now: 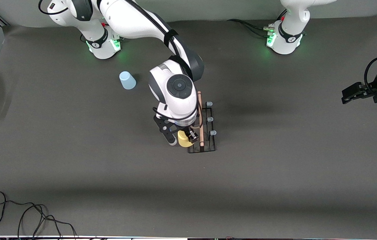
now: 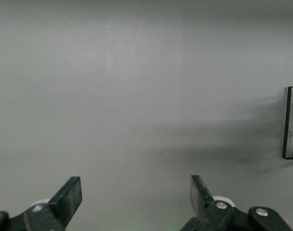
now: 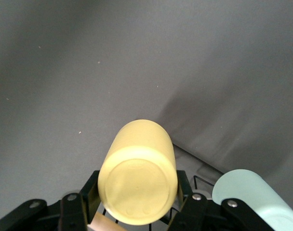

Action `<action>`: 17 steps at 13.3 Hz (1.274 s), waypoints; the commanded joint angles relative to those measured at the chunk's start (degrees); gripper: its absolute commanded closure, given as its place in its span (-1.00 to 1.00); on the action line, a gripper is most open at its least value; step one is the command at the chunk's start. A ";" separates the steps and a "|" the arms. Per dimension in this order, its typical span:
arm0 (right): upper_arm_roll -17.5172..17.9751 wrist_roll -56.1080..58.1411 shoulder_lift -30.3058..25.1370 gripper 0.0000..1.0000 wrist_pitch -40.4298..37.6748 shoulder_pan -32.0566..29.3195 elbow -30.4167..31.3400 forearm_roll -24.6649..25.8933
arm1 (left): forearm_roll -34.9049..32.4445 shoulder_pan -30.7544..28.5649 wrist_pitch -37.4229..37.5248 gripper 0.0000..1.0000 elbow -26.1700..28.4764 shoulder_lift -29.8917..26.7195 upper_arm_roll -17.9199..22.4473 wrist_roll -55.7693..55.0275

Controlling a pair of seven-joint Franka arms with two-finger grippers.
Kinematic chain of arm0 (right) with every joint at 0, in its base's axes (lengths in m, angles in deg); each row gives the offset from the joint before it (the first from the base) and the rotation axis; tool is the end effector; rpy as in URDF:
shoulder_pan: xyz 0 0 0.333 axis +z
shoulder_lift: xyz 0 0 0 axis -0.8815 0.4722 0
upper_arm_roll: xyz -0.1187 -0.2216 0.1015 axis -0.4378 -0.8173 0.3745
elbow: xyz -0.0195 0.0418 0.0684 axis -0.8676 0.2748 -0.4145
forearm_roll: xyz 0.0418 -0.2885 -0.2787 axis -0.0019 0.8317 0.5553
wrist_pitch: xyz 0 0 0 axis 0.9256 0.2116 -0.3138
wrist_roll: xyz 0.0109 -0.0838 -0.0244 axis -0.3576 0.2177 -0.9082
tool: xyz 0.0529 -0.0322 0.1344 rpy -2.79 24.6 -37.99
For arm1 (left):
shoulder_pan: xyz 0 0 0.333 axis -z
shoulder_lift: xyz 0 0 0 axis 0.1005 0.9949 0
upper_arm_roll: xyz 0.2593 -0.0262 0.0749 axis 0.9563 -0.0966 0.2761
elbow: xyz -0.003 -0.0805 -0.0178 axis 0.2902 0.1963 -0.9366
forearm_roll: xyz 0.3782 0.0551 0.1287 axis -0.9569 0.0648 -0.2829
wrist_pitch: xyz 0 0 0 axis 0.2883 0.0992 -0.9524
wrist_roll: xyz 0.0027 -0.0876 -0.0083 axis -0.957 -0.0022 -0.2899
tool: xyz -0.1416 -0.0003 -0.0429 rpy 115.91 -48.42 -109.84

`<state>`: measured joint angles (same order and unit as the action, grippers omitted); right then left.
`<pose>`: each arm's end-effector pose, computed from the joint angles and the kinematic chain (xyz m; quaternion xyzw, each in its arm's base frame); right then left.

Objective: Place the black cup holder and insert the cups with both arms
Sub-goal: 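Carry the yellow cup to the holder and lower it onto a peg, then release the yellow cup and raise the right gripper away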

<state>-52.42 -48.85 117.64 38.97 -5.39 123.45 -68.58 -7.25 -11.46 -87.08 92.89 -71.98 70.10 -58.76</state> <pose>0.5760 0.4787 0.2670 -0.8766 0.4794 -0.0404 0.0086 0.5729 -0.0075 0.5118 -0.9998 -0.0035 0.0177 0.0124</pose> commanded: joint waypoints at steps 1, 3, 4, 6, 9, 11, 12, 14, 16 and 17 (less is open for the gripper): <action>0.37 0.11 2.22 0.97 2.17 -0.27 -0.63 -1.06 | 0.20 -0.01 -0.12 -1.00 0.56 -0.59 0.07 0.90; 0.37 -0.07 2.84 -0.43 3.23 -0.27 -0.28 -1.06 | 0.20 0.07 0.06 -1.00 0.47 -0.58 0.07 0.90; 0.37 0.02 2.67 -0.99 3.23 -0.36 -0.28 -1.06 | 0.11 0.07 0.06 -1.00 0.47 -0.67 0.07 0.90; 0.28 0.11 1.53 -1.00 2.44 -0.45 -0.37 -1.06 | 0.20 0.07 -0.03 -1.00 0.47 -0.59 0.07 0.90; -0.42 0.46 -2.94 -1.00 -4.83 -0.97 -1.07 -0.88 | 0.20 0.16 0.24 -1.00 0.47 -0.67 -0.02 0.90; -0.42 1.24 -7.42 -1.00 -9.67 -1.85 -1.07 -0.97 | 0.11 0.07 0.06 -1.00 0.47 -0.67 0.07 0.90; -0.42 3.34 -9.79 -1.00 -12.65 -2.12 -0.99 -0.97 | 0.20 0.07 -0.03 -0.99 0.47 -0.67 -0.02 0.90; -0.51 11.05 -15.24 -1.00 -17.41 -3.08 -0.20 -0.45 | 0.20 0.16 -0.12 -1.00 0.47 -0.67 -0.02 0.90; -2.42 20.97 -21.73 -1.00 -23.29 -3.70 3.21 0.08 | 0.11 0.16 -0.03 -0.99 0.47 -0.76 -0.02 0.90; -4.18 26.85 -24.47 -1.00 -24.62 -3.53 5.32 1.13 | 0.11 0.16 -0.03 -1.00 0.47 -0.76 -0.02 0.90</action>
<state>-54.68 -31.62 100.05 16.62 -9.09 122.34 -68.41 -7.25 -11.46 -87.02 92.88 -71.95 69.99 -58.70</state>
